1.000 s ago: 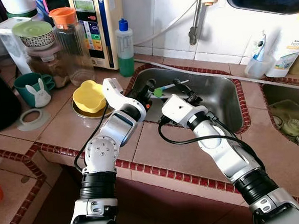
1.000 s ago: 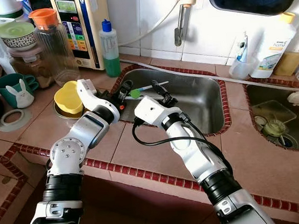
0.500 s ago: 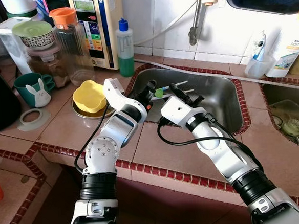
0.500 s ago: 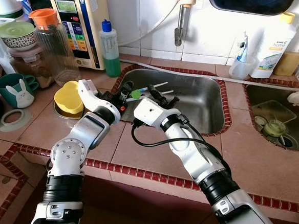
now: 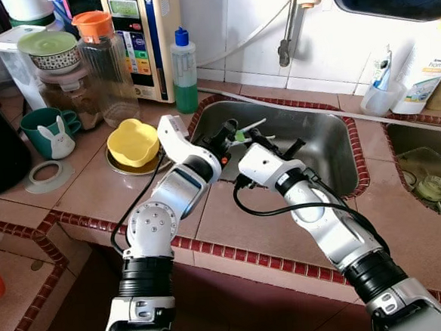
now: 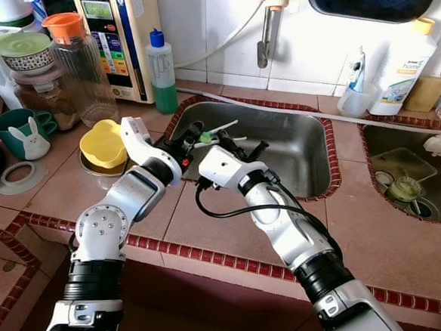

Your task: Kitchen organization

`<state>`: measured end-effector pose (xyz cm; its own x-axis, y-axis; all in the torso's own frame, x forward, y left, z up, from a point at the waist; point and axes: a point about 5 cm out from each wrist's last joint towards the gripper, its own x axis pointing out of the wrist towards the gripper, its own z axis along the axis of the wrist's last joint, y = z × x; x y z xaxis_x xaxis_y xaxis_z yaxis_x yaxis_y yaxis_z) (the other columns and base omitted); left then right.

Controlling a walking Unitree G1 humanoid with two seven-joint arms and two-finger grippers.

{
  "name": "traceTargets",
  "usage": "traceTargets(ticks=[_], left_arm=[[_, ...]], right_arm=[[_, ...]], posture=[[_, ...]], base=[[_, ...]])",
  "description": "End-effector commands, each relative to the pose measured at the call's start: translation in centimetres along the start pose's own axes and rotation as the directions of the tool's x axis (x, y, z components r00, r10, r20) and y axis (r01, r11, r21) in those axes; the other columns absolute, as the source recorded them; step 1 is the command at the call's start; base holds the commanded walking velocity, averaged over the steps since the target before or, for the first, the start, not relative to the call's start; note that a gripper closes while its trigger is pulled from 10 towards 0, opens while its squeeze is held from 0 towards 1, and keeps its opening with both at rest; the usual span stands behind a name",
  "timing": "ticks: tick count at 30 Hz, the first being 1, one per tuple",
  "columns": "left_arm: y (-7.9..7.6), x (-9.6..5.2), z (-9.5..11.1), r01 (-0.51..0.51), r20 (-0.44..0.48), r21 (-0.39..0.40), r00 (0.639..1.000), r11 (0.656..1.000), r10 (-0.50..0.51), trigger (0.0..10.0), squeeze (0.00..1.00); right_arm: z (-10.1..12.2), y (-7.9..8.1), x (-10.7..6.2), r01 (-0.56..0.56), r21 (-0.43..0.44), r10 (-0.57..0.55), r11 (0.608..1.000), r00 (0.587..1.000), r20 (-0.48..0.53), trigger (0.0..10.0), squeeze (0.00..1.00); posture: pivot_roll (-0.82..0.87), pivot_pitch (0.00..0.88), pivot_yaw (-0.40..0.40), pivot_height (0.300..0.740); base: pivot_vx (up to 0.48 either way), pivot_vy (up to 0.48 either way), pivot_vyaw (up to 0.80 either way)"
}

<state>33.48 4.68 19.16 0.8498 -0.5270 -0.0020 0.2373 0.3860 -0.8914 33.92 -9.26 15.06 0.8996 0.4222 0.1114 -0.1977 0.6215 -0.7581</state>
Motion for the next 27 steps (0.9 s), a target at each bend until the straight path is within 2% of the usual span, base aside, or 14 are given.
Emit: traceTargets(ticks=[1, 5, 6, 10, 11, 12, 13, 14, 15, 18, 24, 27], left_arm=[[-0.5, 0.7, -3.9, -0.014, -0.094, -0.104, 0.996, 0.994, 0.004, 10.0, 1.00], [-0.4, 0.7, -3.9, -0.017, -0.097, -0.106, 0.995, 0.994, 0.007, 10.0, 1.00], [-0.4, 0.7, -3.9, -0.017, -0.098, -0.105, 0.995, 0.994, 0.007, 10.0, 1.00], [-0.4, 0.6, -3.9, -0.015, -0.099, -0.100, 0.995, 0.995, 0.005, 10.0, 1.00], [-0.4, 0.6, -3.9, -0.013, -0.098, -0.100, 0.995, 0.995, 0.003, 10.0, 1.00], [-0.5, 0.6, -3.8, 0.003, -0.094, -0.088, 0.995, 0.996, -0.012, 10.0, 1.00], [-0.5, 0.6, -3.8, 0.003, -0.094, -0.088, 0.995, 0.996, -0.012, 10.0, 1.00], [-0.6, 0.6, -3.5, 0.016, -0.089, -0.064, 0.996, 0.998, -0.022, 10.0, 1.00], [-0.8, 0.6, -3.3, 0.026, -0.083, -0.049, 0.996, 0.998, -0.030, 10.0, 1.00], [-0.9, 0.7, -2.9, 0.038, -0.072, -0.024, 0.997, 0.999, -0.040, 10.0, 1.00], [-1.3, 0.8, -2.2, 0.050, -0.048, -0.046, 0.997, 0.998, -0.052, 10.0, 1.00], [-2.0, 0.8, -1.9, 0.087, -0.030, -0.050, 0.996, 0.995, -0.088, 10.0, 1.00]], right_arm=[[0.5, -1.7, 0.3, 0.085, 0.020, -0.086, 0.996, 0.996, 0.034, 0.0, 0.27], [0.5, -1.8, 0.3, 0.089, 0.020, -0.089, 0.996, 0.995, 0.035, 0.0, 0.27], [0.5, -1.8, 0.3, 0.089, 0.020, -0.089, 0.996, 0.995, 0.036, 0.5, 0.27], [0.5, -1.7, 0.3, 0.088, 0.021, -0.088, 0.996, 0.995, 0.036, 0.4, 0.27], [0.5, -1.7, 0.3, 0.086, 0.023, -0.087, 0.996, 0.996, 0.035, 2.4, 0.09], [0.4, -1.6, 0.3, 0.081, 0.026, -0.082, 0.996, 0.996, 0.031, 4.7, 0.00], [0.4, -1.6, 0.3, 0.081, 0.026, -0.082, 0.996, 0.996, 0.031, 4.7, 0.00], [0.4, -1.5, 0.3, 0.079, 0.026, -0.079, 0.997, 0.996, 0.029, 7.1, 0.00], [0.4, -1.5, 0.2, 0.077, 0.026, -0.078, 0.997, 0.997, 0.028, 10.0, 0.00], [0.3, -1.4, 0.2, 0.074, 0.026, -0.075, 0.997, 0.997, 0.026, 10.0, 0.00], [0.1, -1.3, 0.2, 0.066, 0.020, -0.066, 0.998, 0.998, 0.020, 10.0, 0.00], [-0.1, -1.3, 0.2, 0.061, 0.016, -0.062, 0.998, 0.998, 0.013, 10.0, 0.00]], posture=[[0.07, 0.012, 0.010, 0.740], [0.07, 0.011, 0.010, 0.740], [0.07, 0.011, 0.010, 0.740], [0.07, 0.011, 0.010, 0.740], [0.07, 0.011, 0.010, 0.740], [0.07, 0.011, 0.011, 0.740], [0.07, 0.011, 0.011, 0.740], [0.07, 0.011, 0.011, 0.740], [0.07, 0.013, 0.012, 0.740], [0.07, 0.012, 0.011, 0.740], [0.08, 0.014, 0.009, 0.740], [0.08, 0.015, 0.007, 0.740]], base=[[0.000, 0.000, 0.00], [0.000, 0.000, 0.00], [0.000, 0.000, 0.00], [0.000, 0.000, 0.00], [0.000, 0.000, 0.00], [0.000, 0.000, 0.00], [0.000, 0.000, 0.00], [0.000, 0.000, 0.00], [0.000, 0.000, 0.00], [0.000, 0.000, 0.00], [0.000, 0.000, 0.00], [0.000, 0.000, 0.00]])
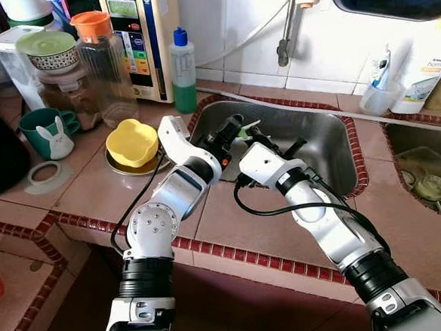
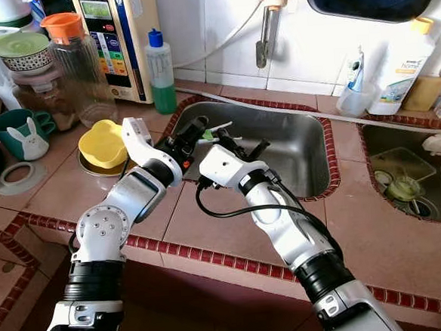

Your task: Kitchen organization

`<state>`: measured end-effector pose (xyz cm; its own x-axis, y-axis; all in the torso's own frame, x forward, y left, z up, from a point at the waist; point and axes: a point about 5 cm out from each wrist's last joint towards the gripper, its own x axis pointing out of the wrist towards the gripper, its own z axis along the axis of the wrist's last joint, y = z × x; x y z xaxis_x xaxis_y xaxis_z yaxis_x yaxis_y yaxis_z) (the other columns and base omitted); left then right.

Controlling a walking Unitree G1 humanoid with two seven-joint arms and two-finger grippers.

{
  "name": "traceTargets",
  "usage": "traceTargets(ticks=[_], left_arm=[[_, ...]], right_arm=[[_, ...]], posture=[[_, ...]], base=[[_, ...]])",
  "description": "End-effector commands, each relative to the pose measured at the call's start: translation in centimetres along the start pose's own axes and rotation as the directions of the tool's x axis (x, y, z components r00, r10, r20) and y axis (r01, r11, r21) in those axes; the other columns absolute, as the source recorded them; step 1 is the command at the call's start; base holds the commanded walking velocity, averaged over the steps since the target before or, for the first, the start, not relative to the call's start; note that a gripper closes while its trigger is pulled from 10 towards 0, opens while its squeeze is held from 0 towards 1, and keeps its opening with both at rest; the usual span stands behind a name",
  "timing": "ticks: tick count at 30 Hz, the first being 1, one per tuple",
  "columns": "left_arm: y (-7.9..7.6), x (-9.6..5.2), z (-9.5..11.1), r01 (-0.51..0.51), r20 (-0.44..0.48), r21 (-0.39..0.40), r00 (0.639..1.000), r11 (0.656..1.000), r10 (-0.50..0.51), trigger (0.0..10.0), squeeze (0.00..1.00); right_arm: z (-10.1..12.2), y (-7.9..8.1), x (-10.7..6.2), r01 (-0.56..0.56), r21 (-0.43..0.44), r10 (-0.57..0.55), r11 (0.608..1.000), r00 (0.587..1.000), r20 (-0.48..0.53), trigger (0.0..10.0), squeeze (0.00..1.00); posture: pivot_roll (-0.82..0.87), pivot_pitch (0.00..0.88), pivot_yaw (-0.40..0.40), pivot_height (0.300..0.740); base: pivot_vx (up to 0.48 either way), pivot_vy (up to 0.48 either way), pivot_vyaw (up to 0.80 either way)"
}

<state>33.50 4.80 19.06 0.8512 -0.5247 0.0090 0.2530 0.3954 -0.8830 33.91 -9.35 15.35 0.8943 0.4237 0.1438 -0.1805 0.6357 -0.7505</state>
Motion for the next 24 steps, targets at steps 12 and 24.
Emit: traceTargets(ticks=[12, 24], left_arm=[[-3.3, 0.7, -0.6, 0.111, -0.004, 0.059, 0.994, 0.992, -0.110, 10.0, 1.00], [-3.9, -0.6, 2.2, 0.114, 0.108, 0.373, 0.980, 0.921, -0.166, 10.0, 1.00]], right_arm=[[-0.7, -0.7, 0.1, 0.028, 0.009, -0.027, 1.000, 0.999, -0.029, 10.0, 0.00], [-2.6, -2.0, 0.6, 0.089, 0.124, -0.072, 0.988, 0.988, -0.134, 10.0, 0.00]], posture=[[0.08, 0.018, 0.007, 0.740], [0.11, 0.014, 0.000, 0.740]], base=[[0.000, 0.000, 0.00], [0.000, 0.000, 0.00]])
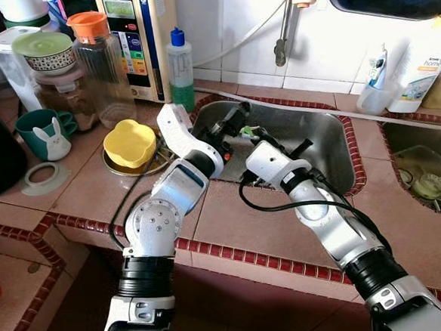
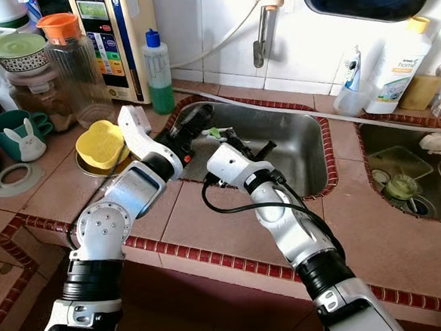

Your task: Kitchen organization

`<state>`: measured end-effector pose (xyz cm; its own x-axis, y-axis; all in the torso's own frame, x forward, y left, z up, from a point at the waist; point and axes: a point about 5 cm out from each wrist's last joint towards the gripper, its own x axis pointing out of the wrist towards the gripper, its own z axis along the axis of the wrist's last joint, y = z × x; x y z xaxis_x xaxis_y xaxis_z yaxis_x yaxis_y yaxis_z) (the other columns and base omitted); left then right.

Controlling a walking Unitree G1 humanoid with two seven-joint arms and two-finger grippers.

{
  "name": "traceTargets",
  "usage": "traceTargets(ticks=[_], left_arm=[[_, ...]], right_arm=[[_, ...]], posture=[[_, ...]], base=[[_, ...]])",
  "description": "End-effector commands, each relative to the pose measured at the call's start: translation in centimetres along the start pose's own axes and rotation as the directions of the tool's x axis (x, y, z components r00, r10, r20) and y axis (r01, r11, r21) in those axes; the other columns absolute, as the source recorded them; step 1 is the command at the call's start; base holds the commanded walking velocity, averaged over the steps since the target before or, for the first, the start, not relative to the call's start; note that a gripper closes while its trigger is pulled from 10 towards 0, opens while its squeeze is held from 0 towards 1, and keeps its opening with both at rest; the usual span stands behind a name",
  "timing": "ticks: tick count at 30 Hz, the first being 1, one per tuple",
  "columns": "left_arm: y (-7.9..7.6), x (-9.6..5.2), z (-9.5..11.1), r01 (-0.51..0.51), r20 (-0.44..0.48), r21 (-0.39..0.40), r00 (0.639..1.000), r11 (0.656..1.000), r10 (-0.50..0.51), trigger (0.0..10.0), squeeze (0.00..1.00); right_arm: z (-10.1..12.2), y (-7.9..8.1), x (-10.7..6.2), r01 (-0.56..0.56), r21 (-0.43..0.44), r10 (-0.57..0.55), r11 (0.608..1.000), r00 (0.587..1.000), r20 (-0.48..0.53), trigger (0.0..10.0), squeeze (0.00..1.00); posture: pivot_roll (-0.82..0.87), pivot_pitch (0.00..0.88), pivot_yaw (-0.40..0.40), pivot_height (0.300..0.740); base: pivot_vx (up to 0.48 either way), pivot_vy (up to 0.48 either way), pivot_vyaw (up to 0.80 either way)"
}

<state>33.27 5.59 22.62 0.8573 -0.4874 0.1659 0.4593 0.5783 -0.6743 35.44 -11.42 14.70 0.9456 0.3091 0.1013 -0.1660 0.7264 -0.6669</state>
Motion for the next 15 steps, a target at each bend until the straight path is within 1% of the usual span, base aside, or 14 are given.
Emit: traceTargets(ticks=[1, 2, 3, 4, 6, 7, 8, 10, 11, 12, 13, 14, 15], left_arm=[[-1.0, 0.0, 0.6, 0.041, 0.029, 0.075, 0.999, 0.996, -0.043, 10.0, 1.00], [-0.9, -0.5, 1.0, 0.051, 0.044, 0.177, 0.997, 0.983, -0.060, 10.0, 0.58], [-0.7, -0.8, 1.1, 0.047, 0.052, 0.240, 0.997, 0.970, -0.061, 10.0, 0.21], [-0.2, -1.3, 0.9, 0.043, 0.040, 0.303, 0.998, 0.952, -0.058, 10.0, 0.00], [0.0, -1.6, 0.6, 0.052, 0.026, 0.348, 0.998, 0.936, -0.065, 10.0, 0.00], [0.4, -1.9, 0.4, 0.050, 0.016, 0.392, 0.998, 0.919, -0.062, 10.0, 0.00], [1.0, -2.5, -0.1, 0.048, -0.005, 0.461, 0.999, 0.886, -0.052, 10.0, 0.00], [1.7, -3.0, -0.6, 0.046, -0.027, 0.498, 0.999, 0.866, -0.038, 10.0, 0.00], [2.2, -3.5, -1.0, 0.059, -0.049, 0.561, 0.998, 0.826, -0.038, 10.0, 0.00], [2.5, -3.9, -1.3, 0.073, -0.069, 0.585, 0.997, 0.808, -0.040, 10.0, 0.00], [2.7, -4.1, -1.5, 0.078, -0.081, 0.591, 0.996, 0.803, -0.037, 10.0, 0.00], [3.2, -4.7, -2.0, 0.101, -0.119, 0.629, 0.992, 0.771, -0.034, 10.0, 0.00], [3.4, -4.8, -2.2, 0.111, -0.132, 0.641, 0.991, 0.760, -0.034, 10.0, 0.00]], right_arm=[[-0.3, -1.0, 0.4, 0.027, 0.024, -0.026, 0.999, 0.999, -0.019, 10.0, 0.00], [-0.8, -1.5, 0.6, 0.040, 0.057, -0.037, 0.998, 0.998, -0.051, 10.0, 0.00], [-1.2, -2.0, 0.9, 0.051, 0.081, -0.045, 0.995, 0.996, -0.073, 10.0, 0.00], [-1.6, -2.5, 1.1, 0.065, 0.108, -0.054, 0.992, 0.993, -0.104, 10.0, 0.00], [-1.9, -2.9, 1.3, 0.079, 0.138, -0.062, 0.987, 0.990, -0.126, 10.0, 0.00], [-2.1, -3.2, 1.5, 0.087, 0.161, -0.064, 0.983, 0.988, -0.143, 10.0, 0.00], [-2.5, -3.8, 1.8, 0.107, 0.208, -0.070, 0.972, 0.982, -0.178, 10.0, 0.00], [-3.1, -4.2, 2.0, 0.126, 0.271, -0.063, 0.954, 0.971, -0.231, 10.0, 0.00], [-3.4, -4.4, 2.1, 0.138, 0.300, -0.059, 0.944, 0.964, -0.258, 10.0, 0.00], [-3.5, -4.6, 2.2, 0.145, 0.312, -0.060, 0.939, 0.962, -0.267, 10.0, 0.00], [-3.7, -4.7, 2.2, 0.146, 0.324, -0.051, 0.935, 0.957, -0.284, 10.0, 0.00], [-4.2, -4.7, 2.2, 0.147, 0.330, -0.032, 0.932, 0.944, -0.328, 10.0, 0.00], [-4.3, -4.7, 2.2, 0.147, 0.332, -0.027, 0.932, 0.940, -0.339, 10.0, 0.00]], posture=[[0.11, 0.015, -0.001, 0.740], [0.12, 0.015, -0.003, 0.740], [0.13, 0.016, -0.004, 0.740], [0.14, 0.017, -0.007, 0.740], [0.15, 0.018, -0.008, 0.740], [0.15, 0.018, -0.008, 0.740], [0.17, 0.020, -0.012, 0.740], [0.18, 0.020, -0.014, 0.740], [0.18, 0.023, -0.017, 0.740], [0.19, 0.023, -0.018, 0.740], [0.19, 0.025, -0.022, 0.740], [0.20, 0.027, -0.023, 0.740], [0.20, 0.027, -0.023, 0.740]], base=[[0.000, 0.000, 0.00], [0.000, 0.000, 0.00], [0.000, 0.000, 0.00], [0.000, 0.000, 0.00], [0.000, 0.000, 0.00], [0.000, 0.000, 0.00], [0.000, 0.000, 0.00], [0.000, 0.000, 0.00], [0.000, 0.000, 0.00], [0.000, 0.000, 0.00], [0.000, 0.000, 0.00], [0.000, 0.000, 0.00], [0.000, 0.000, 0.00]])
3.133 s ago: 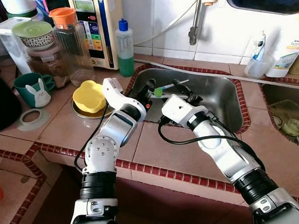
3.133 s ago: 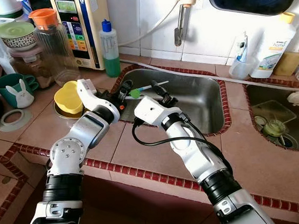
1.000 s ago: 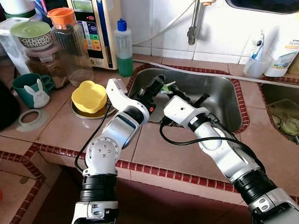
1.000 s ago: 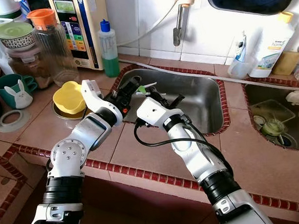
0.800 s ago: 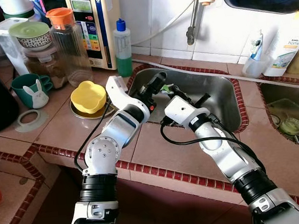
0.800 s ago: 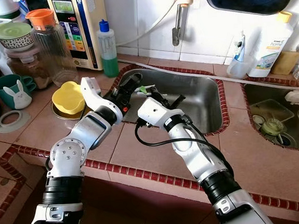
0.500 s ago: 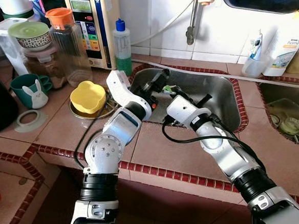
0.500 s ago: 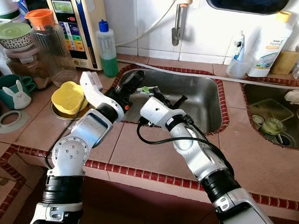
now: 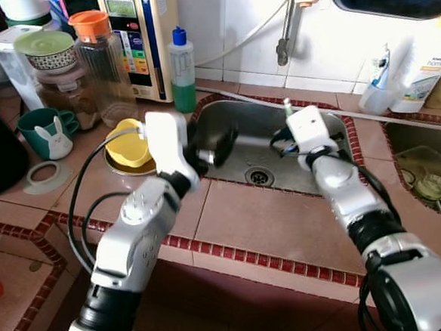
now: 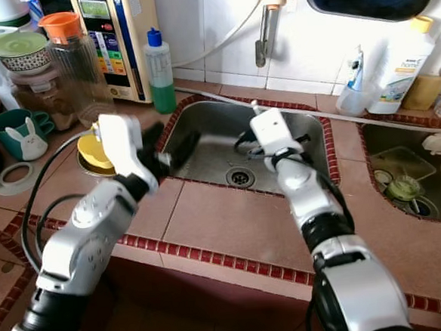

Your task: Kitchen organization

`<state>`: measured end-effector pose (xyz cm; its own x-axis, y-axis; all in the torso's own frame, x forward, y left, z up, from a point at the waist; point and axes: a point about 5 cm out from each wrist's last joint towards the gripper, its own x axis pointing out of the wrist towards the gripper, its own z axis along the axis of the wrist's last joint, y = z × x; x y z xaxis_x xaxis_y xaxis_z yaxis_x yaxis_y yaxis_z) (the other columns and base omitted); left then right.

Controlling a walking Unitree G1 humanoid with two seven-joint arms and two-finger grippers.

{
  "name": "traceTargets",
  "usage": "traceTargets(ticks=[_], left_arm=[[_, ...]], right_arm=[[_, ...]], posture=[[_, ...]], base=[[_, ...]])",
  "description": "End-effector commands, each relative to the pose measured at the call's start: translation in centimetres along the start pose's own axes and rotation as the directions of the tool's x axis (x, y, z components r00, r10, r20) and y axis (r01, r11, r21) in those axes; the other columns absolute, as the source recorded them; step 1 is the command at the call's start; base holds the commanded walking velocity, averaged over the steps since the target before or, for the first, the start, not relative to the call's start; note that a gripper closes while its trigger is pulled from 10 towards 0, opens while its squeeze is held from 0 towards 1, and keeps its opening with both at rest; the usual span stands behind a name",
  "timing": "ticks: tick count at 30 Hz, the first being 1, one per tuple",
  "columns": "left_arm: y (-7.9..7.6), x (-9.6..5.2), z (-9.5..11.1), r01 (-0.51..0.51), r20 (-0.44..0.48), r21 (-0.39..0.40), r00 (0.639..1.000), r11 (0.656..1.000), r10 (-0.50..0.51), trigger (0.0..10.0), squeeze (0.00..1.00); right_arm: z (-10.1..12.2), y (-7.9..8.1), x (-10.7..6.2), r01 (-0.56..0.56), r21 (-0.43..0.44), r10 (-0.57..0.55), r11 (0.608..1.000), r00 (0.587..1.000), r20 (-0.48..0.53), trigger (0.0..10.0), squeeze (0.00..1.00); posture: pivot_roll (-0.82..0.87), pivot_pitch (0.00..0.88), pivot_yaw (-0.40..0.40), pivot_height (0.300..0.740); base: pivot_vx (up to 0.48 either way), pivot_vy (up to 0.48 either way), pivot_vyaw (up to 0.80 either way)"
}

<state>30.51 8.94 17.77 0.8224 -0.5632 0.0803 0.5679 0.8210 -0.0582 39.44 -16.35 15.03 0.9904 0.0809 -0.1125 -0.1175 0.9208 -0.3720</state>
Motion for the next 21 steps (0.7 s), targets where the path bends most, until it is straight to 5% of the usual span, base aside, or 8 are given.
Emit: traceTargets(ticks=[1, 10, 11, 21], left_arm=[[-0.7, -0.3, -0.3, 0.049, -0.009, 0.064, 0.999, 0.997, -0.048, 10.0, 0.00], [-0.9, -0.8, -1.0, 0.049, -0.021, 0.117, 0.999, 0.992, -0.047, 10.0, 0.00], [-0.9, -0.8, -1.0, 0.051, -0.018, 0.121, 0.999, 0.991, -0.049, 10.0, 0.00], [-0.8, -0.7, -1.1, 0.045, -0.016, 0.145, 0.999, 0.988, -0.043, 10.0, 0.00]], right_arm=[[-0.8, -0.4, 0.0, -0.007, 0.052, 0.011, 0.999, 0.997, -0.072, 10.0, 0.00], [-3.6, -0.1, -0.5, -0.030, 0.118, 0.058, 0.993, 0.969, -0.241, 10.0, 0.00], [-3.7, -0.1, -0.5, -0.037, 0.113, 0.064, 0.993, 0.968, -0.243, 10.0, 1.00], [-4.5, 0.5, -0.8, -0.073, 0.119, 0.105, 0.990, 0.953, -0.283, 10.0, 1.00]], posture=[[0.20, 0.029, -0.025, 0.740], [0.23, 0.031, -0.023, 0.740], [0.23, 0.031, -0.023, 0.740], [0.24, 0.023, -0.018, 0.740]], base=[[0.000, 0.000, 0.00], [0.000, 0.000, 0.00], [0.000, 0.000, 0.00], [0.000, 0.000, 0.00]])
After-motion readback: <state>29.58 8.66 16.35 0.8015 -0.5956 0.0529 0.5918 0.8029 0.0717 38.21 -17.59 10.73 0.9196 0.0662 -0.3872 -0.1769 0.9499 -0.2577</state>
